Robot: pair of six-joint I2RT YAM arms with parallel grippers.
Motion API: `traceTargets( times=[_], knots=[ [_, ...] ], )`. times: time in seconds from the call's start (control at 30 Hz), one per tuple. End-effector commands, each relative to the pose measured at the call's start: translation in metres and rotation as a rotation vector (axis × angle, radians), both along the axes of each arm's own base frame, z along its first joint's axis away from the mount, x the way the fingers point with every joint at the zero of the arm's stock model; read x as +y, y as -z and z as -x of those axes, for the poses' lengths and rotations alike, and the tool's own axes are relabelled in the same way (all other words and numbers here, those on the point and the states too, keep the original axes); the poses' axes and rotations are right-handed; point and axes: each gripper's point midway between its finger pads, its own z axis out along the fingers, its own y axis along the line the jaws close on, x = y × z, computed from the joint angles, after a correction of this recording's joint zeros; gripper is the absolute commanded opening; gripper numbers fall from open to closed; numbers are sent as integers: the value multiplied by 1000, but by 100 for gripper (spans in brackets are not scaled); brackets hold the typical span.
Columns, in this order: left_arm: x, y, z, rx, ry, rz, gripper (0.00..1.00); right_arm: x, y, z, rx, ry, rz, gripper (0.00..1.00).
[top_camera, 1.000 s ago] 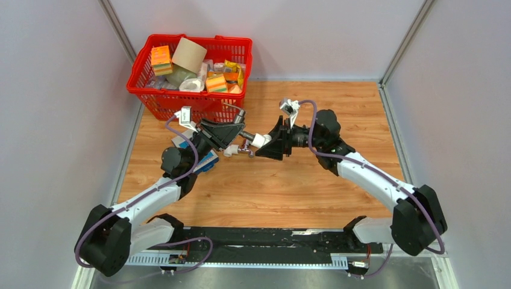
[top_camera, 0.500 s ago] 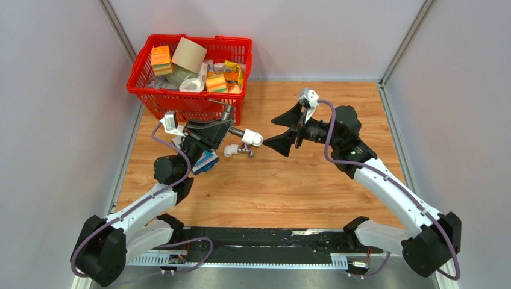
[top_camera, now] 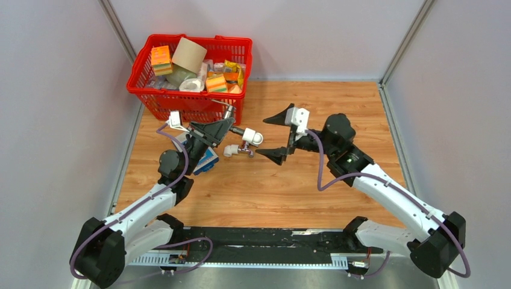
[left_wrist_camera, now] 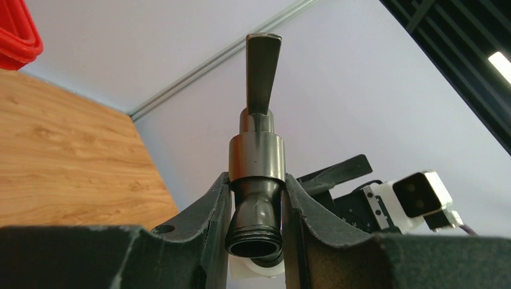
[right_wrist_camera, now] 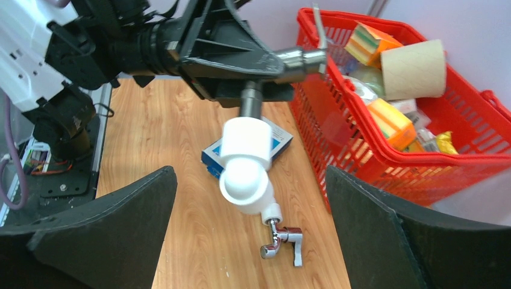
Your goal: Install the water faucets
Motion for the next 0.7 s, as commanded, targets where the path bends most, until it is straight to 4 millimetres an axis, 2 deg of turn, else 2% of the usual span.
traceTargets(
  times=[0.0, 0.17, 0.27, 0.33, 0.47, 0.57, 0.6, 0.63, 0.67],
  knots=[
    [4, -41, 7, -56, 17, 88, 0, 20, 6, -1, -87, 31, 51, 100],
    [2, -43, 9, -59, 34, 87, 0, 32, 18, -20, -67, 114, 64, 94],
    [2, -45, 10, -69, 34, 82, 0, 36, 20, -26, -34, 133, 41, 84],
    [2, -44, 12, -87, 28, 69, 0, 40, 16, -24, 2, 117, 12, 71],
    [8, -48, 19, -181, -12, 54, 0, 47, 4, -13, 133, 45, -66, 31],
    [13, -48, 26, -282, -56, 30, 0, 41, -10, -19, 323, 40, -151, 0],
    [14, -54, 33, -337, -56, 32, 0, 36, -13, -23, 410, 32, -180, 0],
    [14, -51, 33, -371, -75, -2, 0, 35, -17, -24, 482, 17, -209, 0],
    [13, -57, 44, -442, -63, -9, 0, 33, -17, -24, 572, -11, -224, 0]
  ],
)
